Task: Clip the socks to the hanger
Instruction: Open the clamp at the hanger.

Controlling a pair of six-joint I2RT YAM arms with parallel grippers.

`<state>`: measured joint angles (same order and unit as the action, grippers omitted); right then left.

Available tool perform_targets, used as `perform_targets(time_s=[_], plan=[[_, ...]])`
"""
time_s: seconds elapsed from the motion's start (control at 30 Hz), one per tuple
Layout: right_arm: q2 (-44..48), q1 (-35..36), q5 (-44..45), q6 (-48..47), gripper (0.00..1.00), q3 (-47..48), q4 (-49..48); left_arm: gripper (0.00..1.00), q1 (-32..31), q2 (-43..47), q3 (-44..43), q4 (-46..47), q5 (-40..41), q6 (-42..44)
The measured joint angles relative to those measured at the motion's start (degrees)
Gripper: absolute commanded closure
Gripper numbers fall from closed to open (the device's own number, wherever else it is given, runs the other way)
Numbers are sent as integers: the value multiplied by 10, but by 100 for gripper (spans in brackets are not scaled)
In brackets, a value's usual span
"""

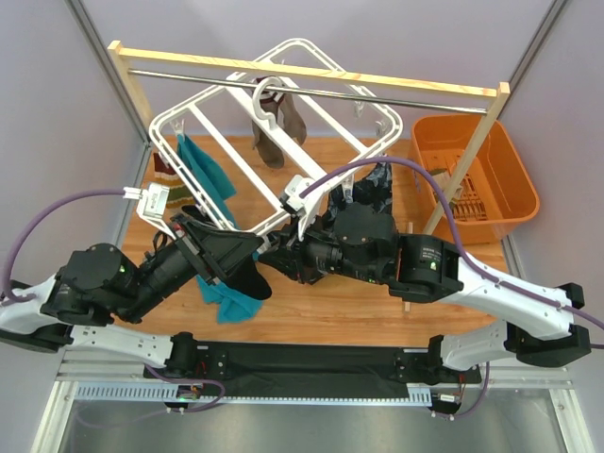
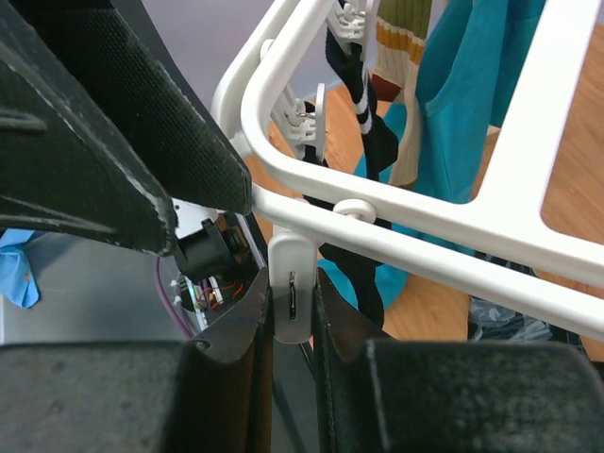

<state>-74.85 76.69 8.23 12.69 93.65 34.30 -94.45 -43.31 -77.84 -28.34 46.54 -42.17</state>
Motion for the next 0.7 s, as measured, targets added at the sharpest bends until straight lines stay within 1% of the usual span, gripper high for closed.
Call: perform_targets(time_s=[0.13, 0.17, 0.23, 0.4, 0.43, 0.5, 0.6, 0.7], plan=[[0, 0, 10, 0, 100, 1, 15, 65, 0, -24, -26, -64, 6, -25], [0, 0, 13, 0, 100, 1, 19, 67, 0, -31, -34, -80, 6, -30], [0, 0, 18, 0, 100, 2, 25, 67, 0, -39, -44, -100, 2, -36], [0, 0, 22, 2, 100, 5, 32, 60, 0, -40, -47, -139, -1, -56], [0, 0, 22, 2, 100, 5, 33, 56, 0, -39, -47, -144, -2, -60], [0, 0, 24, 4, 100, 5, 33, 52, 0, -37, -45, -148, -1, -68], [0, 0, 26, 7, 100, 5, 35, 43, 0, -35, -36, -147, 7, -79], [0, 0, 24, 11, 100, 6, 35, 42, 0, -29, -9, -128, 24, -82]])
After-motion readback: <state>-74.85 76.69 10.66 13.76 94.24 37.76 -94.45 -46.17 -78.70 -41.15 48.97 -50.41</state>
